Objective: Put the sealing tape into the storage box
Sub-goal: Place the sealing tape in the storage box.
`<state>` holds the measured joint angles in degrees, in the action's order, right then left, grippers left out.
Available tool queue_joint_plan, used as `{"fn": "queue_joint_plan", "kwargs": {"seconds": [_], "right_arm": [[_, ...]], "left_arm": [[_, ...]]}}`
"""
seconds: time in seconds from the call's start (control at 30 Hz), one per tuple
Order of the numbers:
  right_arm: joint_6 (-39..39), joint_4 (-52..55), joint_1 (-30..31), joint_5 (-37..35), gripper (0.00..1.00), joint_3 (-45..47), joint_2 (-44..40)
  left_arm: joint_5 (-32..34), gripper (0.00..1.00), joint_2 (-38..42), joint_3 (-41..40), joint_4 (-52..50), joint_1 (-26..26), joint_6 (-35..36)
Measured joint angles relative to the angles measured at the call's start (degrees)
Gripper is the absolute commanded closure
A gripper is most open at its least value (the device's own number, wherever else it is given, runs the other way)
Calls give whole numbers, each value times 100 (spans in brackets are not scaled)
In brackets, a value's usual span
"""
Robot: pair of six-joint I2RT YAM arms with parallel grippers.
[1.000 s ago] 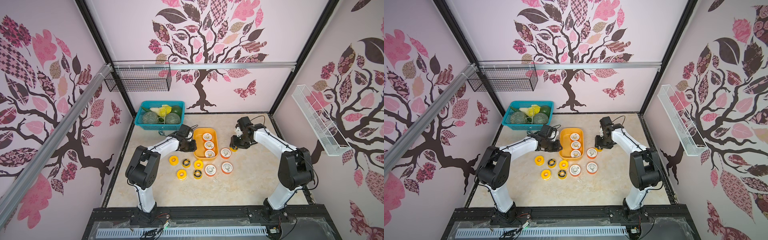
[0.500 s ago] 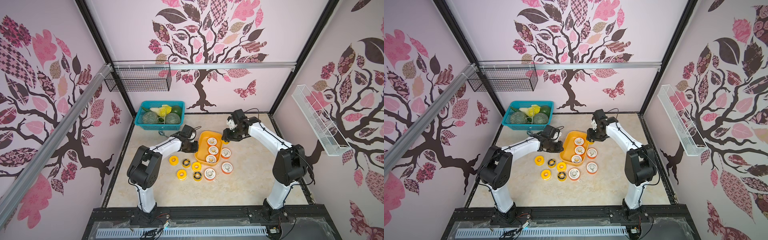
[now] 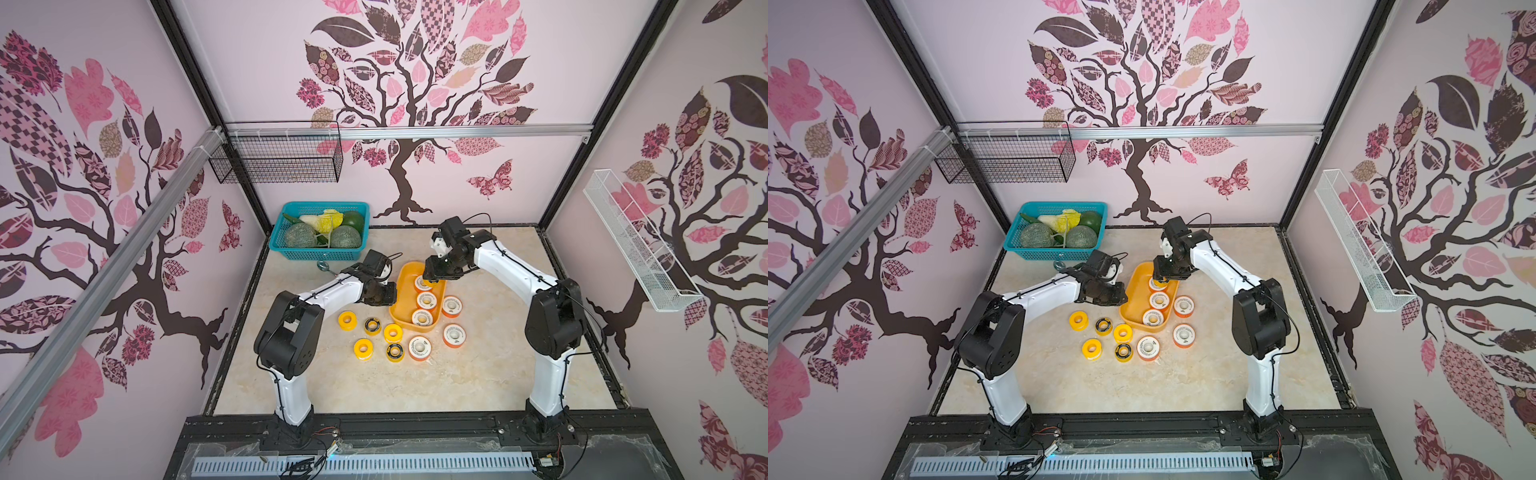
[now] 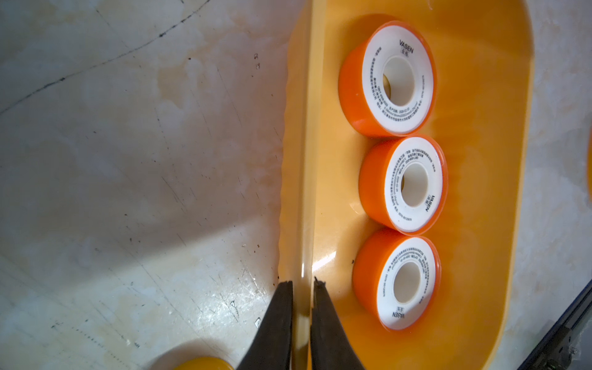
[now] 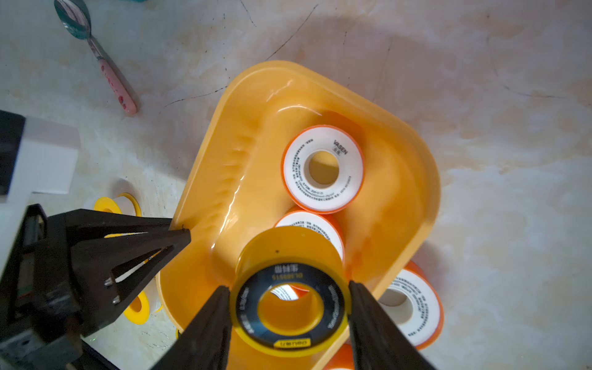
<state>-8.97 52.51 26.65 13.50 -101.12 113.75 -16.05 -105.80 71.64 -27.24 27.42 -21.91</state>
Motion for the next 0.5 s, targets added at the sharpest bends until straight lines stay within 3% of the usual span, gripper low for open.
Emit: {"fn": "queue_joint_plan", "kwargs": {"seconds": [0.5], "right_arm": [[-153, -201, 527, 278, 43, -798, 1193]], "left_arm": [[-31, 83, 0, -63, 44, 0, -339]]}}
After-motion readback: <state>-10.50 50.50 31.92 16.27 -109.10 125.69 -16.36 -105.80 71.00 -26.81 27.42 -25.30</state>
